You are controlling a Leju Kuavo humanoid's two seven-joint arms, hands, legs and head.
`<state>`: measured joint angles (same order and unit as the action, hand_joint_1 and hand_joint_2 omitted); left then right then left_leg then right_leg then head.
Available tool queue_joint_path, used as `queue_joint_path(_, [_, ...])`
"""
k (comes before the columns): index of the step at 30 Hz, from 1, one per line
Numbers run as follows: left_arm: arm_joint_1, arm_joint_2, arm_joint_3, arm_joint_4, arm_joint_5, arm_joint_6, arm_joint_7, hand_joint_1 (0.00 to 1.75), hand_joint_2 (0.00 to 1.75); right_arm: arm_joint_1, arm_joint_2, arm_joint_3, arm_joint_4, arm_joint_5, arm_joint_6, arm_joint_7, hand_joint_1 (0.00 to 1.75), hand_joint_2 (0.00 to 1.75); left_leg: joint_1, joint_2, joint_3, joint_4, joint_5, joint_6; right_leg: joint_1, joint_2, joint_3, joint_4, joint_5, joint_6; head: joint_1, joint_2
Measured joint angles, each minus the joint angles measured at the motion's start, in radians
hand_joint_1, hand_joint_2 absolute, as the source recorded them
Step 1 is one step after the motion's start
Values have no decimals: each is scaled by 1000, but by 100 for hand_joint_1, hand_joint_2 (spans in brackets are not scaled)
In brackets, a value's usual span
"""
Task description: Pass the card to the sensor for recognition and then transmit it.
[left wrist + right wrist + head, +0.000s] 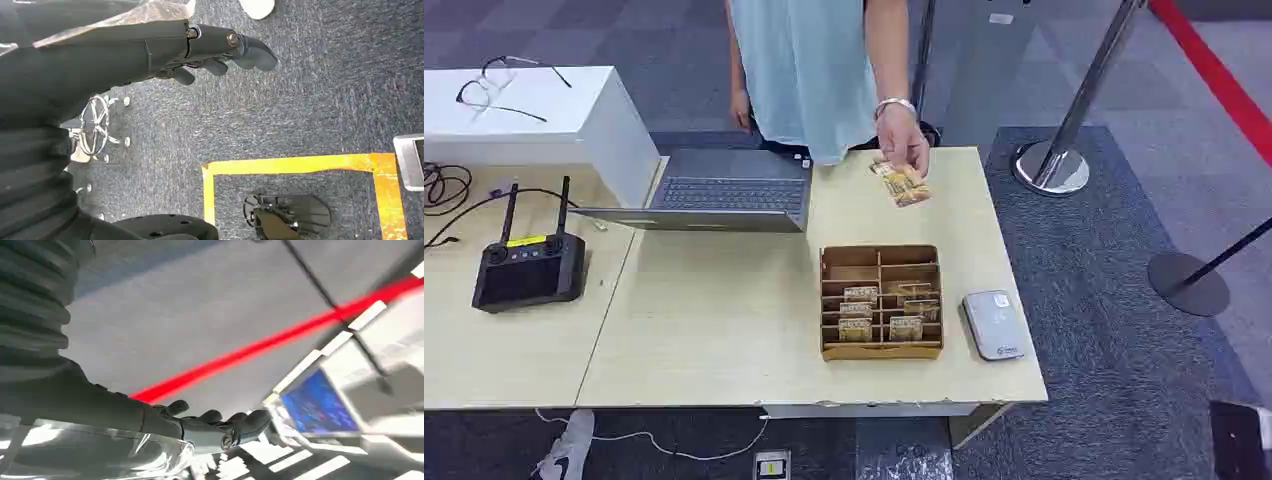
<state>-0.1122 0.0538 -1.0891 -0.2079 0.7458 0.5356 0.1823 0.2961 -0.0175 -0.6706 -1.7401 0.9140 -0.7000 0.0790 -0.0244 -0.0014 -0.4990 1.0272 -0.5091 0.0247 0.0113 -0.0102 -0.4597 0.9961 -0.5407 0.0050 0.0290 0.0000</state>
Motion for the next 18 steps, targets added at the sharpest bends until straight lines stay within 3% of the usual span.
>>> queue_joint_path(8, [-1, -3, 0, 0, -5, -3, -8, 0, 175, 59, 4, 94, -265, 94, 0, 63, 0, 175, 0, -1, -1, 0, 0, 0, 0, -1, 0, 0, 0, 0, 0, 0])
queue_joint_path(18, [-3, -4, -1, 0, -16, -13, -18, 0, 175, 58, -107, 311, -427, 306, 2, 300, 0, 175, 0, 0, -1, 0, 0, 0, 0, -1, 1, 0, 0, 0, 0, 0])
